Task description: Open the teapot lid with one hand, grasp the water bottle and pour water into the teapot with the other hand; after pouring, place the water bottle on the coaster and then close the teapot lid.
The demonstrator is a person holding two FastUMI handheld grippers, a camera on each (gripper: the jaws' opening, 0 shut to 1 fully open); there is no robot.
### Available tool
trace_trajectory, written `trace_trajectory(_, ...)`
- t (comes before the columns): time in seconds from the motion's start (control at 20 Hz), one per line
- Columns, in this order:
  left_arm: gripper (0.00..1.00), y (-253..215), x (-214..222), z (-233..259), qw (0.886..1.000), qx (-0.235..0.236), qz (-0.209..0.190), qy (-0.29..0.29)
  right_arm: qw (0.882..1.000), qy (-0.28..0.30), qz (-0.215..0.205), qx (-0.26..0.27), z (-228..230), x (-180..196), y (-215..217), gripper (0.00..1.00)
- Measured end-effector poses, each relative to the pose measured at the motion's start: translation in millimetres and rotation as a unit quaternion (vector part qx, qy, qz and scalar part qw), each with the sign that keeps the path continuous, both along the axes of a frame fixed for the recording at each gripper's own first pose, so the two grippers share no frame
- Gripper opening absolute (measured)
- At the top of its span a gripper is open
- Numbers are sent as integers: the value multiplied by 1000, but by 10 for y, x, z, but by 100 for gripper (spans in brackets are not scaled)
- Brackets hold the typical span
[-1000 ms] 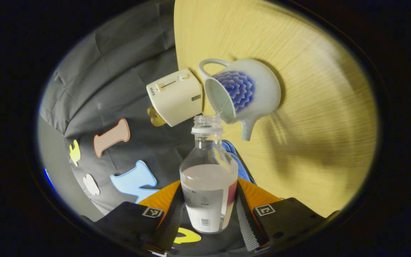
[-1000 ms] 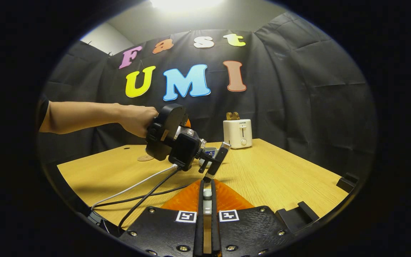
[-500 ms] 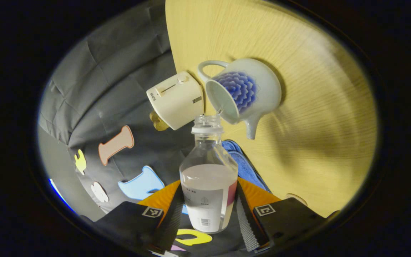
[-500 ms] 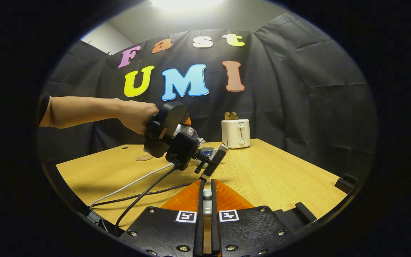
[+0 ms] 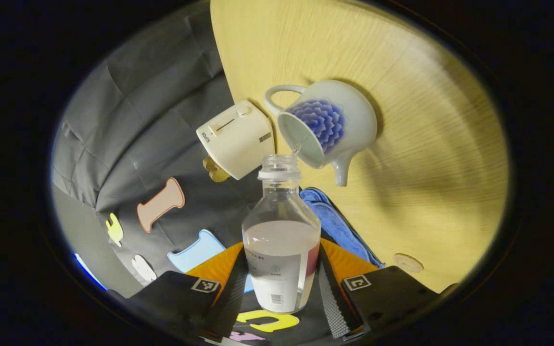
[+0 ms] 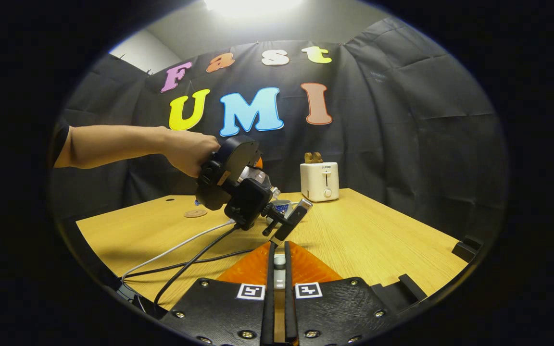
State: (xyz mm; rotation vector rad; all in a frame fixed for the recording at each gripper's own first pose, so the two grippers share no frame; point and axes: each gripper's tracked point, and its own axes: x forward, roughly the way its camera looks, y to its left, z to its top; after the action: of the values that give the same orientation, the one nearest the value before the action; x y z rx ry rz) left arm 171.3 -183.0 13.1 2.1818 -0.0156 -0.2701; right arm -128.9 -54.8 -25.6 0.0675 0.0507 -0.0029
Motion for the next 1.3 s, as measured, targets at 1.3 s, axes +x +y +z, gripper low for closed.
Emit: trace_trajectory(1.3,84,269,-35,-113,986,-166,0,25,1000,-4,0,-22,82,39,58,8)
